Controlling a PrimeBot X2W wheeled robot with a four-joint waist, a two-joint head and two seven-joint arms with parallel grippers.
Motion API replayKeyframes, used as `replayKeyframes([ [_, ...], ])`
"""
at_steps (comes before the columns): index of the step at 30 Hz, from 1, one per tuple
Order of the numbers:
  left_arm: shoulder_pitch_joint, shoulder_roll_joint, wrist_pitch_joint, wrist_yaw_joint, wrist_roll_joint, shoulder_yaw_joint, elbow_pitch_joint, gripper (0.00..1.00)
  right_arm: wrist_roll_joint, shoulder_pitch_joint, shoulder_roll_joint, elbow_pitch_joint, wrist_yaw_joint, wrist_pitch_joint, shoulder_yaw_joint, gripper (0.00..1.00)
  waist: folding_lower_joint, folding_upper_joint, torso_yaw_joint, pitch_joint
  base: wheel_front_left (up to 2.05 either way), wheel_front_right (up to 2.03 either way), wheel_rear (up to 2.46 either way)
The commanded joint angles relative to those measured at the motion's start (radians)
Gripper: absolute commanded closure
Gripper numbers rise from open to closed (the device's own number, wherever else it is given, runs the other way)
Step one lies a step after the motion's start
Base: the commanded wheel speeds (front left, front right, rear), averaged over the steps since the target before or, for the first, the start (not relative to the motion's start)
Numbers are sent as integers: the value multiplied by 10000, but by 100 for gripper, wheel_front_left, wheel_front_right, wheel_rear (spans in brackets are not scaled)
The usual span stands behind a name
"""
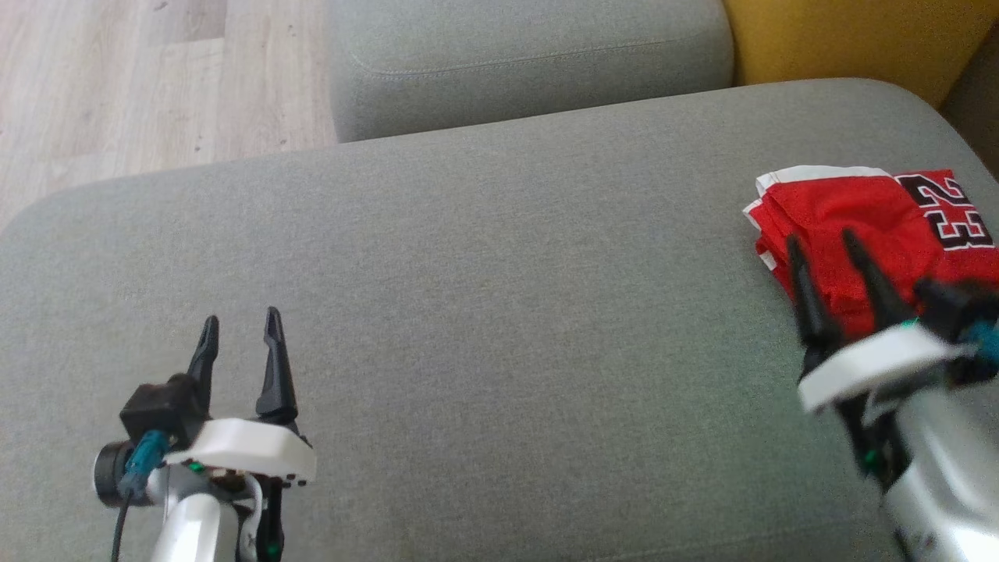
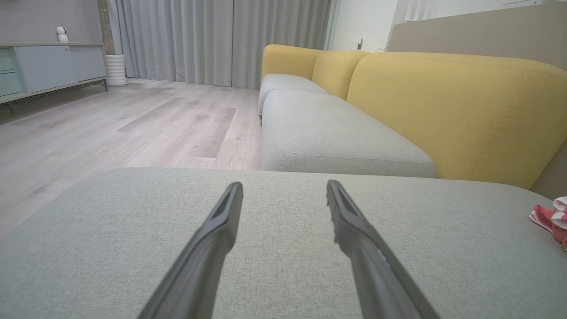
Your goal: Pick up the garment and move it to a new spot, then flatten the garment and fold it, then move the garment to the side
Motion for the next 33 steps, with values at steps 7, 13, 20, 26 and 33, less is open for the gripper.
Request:
replayKeyframes([
  [7, -187, 73, -53, 70, 271, 617, -200, 0, -1963, 1528, 1145, -2051, 67, -121, -1146, 0, 0, 0, 108, 8, 0, 0, 0],
  [13, -143, 47, -53, 74, 309, 646, -137, 0, -2567, 1886, 1632, -2342, 67, -121, -1335, 0, 0, 0, 133, 53, 0, 0, 0],
  [20, -211, 35, -53, 72, 278, 656, -168, 0, -2688, 1772, 1796, -2362, 67, -121, -1456, 0, 0, 0, 208, 107, 0, 0, 0],
  [26, -213, 32, -53, 112, 136, 599, -167, 0, -2689, 1744, 1819, -2350, 67, -122, -1434, 0, 0, 0, 248, 101, 0, 0, 0],
  [33, 245, -48, 11, 80, 128, 230, 478, 100, -2616, 2232, 1868, -1753, -2, 24, -1556, 100, 0, 0, 236, 83, 0, 0, 0],
])
